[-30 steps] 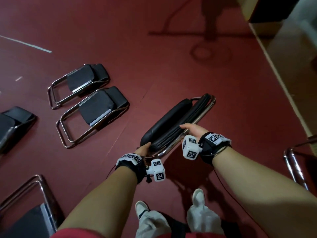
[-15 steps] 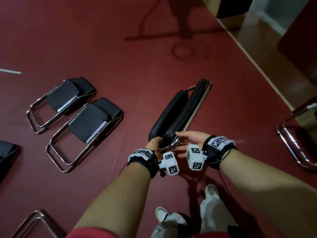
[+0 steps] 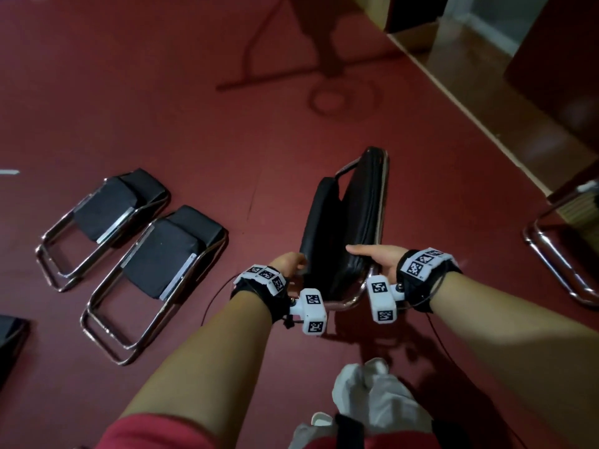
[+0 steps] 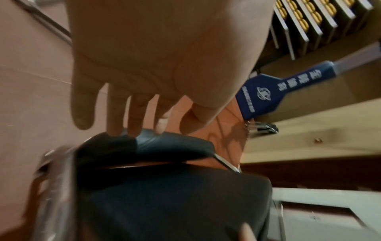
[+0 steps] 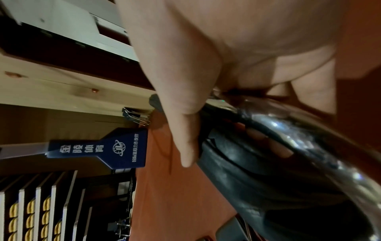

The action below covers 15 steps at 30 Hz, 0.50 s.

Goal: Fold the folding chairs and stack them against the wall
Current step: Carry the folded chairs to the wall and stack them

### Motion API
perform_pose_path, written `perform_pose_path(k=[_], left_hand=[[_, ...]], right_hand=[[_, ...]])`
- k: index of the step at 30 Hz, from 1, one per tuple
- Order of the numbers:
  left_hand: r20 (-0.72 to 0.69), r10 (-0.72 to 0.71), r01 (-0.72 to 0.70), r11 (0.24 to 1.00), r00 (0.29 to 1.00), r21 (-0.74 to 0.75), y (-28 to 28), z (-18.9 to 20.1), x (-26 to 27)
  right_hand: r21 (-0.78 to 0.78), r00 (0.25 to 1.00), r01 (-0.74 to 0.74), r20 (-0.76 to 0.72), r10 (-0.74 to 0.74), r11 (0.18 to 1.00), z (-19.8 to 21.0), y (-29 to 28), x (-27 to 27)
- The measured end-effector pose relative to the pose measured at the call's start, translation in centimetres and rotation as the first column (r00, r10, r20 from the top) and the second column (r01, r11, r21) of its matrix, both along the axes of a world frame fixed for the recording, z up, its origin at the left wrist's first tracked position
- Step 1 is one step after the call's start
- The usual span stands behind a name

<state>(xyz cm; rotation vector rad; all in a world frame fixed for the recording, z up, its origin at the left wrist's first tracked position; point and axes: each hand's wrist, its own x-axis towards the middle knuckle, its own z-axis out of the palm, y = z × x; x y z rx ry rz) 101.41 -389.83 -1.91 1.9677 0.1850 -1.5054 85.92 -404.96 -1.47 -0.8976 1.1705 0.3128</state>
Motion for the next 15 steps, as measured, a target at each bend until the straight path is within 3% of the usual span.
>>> perform_pose_path(k=[4, 8, 12, 15], left_hand=[[0.073, -0.080, 0.084, 0.995, 0.994, -0.047, -5.8, 1.3, 0.4], [0.131, -0.137, 0.147, 0.986, 0.982, -0.074, -12.2, 2.5, 0.4], [0.242, -0.168, 0.199, 0.974, 0.955, -0.109, -17.4, 3.4, 0.9], [0.376, -0.210, 0.272, 0.955, 0.902, -0.120, -20.6, 3.4, 1.3]], right_hand=[[-0.238, 0.989, 0.089, -0.090, -0.113, 0.967, 1.0, -5.6, -2.3], [-0.457, 0.971, -0.024, -0.222, -0.087, 0.889, 1.8, -11.7, -4.8], [-0.518, 0.965, -0.077, -0.254, -0.067, 0.852, 1.7, -16.3, -7.1], [-0.535, 0.967, -0.032, -0.229, -0.109, 0.844, 1.4, -18.1, -8.5]])
